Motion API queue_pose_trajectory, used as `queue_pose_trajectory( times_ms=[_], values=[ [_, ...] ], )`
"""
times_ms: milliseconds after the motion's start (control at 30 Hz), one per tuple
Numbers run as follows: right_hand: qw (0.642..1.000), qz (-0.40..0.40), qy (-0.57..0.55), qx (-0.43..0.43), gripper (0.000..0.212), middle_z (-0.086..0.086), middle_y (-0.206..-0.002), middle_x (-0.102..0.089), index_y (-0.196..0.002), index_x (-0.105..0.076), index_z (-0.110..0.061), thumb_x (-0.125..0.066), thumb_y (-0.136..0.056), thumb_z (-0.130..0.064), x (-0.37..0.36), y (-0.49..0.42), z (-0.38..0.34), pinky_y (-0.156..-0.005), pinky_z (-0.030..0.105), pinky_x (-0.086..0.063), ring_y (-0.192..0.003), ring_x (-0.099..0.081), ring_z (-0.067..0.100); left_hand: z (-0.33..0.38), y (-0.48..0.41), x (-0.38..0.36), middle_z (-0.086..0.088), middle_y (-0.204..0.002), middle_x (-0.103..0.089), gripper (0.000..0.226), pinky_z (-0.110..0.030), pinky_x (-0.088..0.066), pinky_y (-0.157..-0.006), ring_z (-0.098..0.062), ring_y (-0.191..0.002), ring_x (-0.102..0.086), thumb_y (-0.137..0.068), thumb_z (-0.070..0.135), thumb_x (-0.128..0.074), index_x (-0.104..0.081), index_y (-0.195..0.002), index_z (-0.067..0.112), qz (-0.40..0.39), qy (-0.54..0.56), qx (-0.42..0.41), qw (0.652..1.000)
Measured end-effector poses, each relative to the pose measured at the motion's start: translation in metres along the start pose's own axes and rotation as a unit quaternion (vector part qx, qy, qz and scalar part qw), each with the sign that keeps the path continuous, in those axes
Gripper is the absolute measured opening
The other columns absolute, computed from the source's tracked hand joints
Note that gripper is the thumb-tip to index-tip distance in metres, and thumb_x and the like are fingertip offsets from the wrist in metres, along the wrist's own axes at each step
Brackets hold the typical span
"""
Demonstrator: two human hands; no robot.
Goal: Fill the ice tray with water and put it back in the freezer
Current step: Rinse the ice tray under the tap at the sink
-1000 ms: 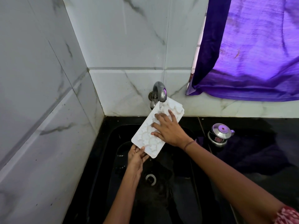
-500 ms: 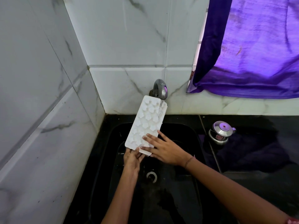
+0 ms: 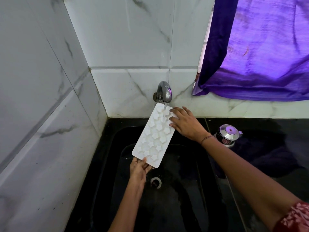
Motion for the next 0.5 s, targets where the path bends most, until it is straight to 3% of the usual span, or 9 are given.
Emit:
queue_pose_trajectory(
  times_ms=[100,200,300,500],
  values=[
    [0.999,0.032,-0.018,-0.035,0.042,0.012,-0.129,-0.056,-0.105,-0.062,-0.015,-0.033,-0.092,-0.042,-0.001,0.004,-0.009,-0.102,0.049,-0.042,-0.122,-0.051,0.031,-0.001,0.000,0.004,-0.007,-0.106,-0.063,0.031,-0.035,-0.056,-0.067,-0.022,-0.091,-0.063,-0.092,-0.005,-0.047,-0.050,-0.119,0.011,0.007,0.012,0.005,1.000],
    [0.999,0.033,-0.012,-0.026,0.033,0.014,-0.133,-0.051,-0.114,-0.056,-0.022,-0.039,-0.091,-0.038,-0.007,0.008,-0.022,-0.100,0.053,-0.042,-0.126,-0.046,0.036,0.002,0.000,0.007,-0.005,-0.102,-0.063,0.029,-0.030,-0.058,-0.061,-0.021,-0.089,-0.063,-0.093,-0.005,-0.045,-0.050,-0.117,0.011,0.014,0.019,0.001,1.000],
    [0.999,0.042,0.007,-0.025,0.029,0.015,-0.129,-0.054,-0.105,-0.060,-0.022,-0.038,-0.091,-0.036,-0.006,0.007,-0.029,-0.097,0.051,-0.043,-0.125,-0.047,0.040,0.005,0.000,0.008,-0.004,-0.102,-0.063,0.031,-0.030,-0.058,-0.062,-0.020,-0.089,-0.063,-0.093,-0.004,-0.046,-0.049,-0.120,0.011,0.014,0.015,-0.005,1.000],
    [0.998,0.049,0.026,-0.009,0.040,0.009,-0.123,-0.060,-0.099,-0.067,-0.029,-0.033,-0.090,-0.048,-0.009,0.003,-0.036,-0.098,0.047,-0.043,-0.122,-0.051,0.031,0.006,-0.001,0.009,-0.010,-0.113,-0.059,0.035,-0.027,-0.058,-0.056,-0.021,-0.087,-0.062,-0.093,-0.006,-0.044,-0.048,-0.125,0.006,0.020,0.011,-0.011,1.000]
  ],
)
Point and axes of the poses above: each hand's wrist, its own y-axis away from the middle knuckle, its own x-axis out of the back of the hand, z = x × y, the point moved 10 cm from there along -y, towards the middle knuckle
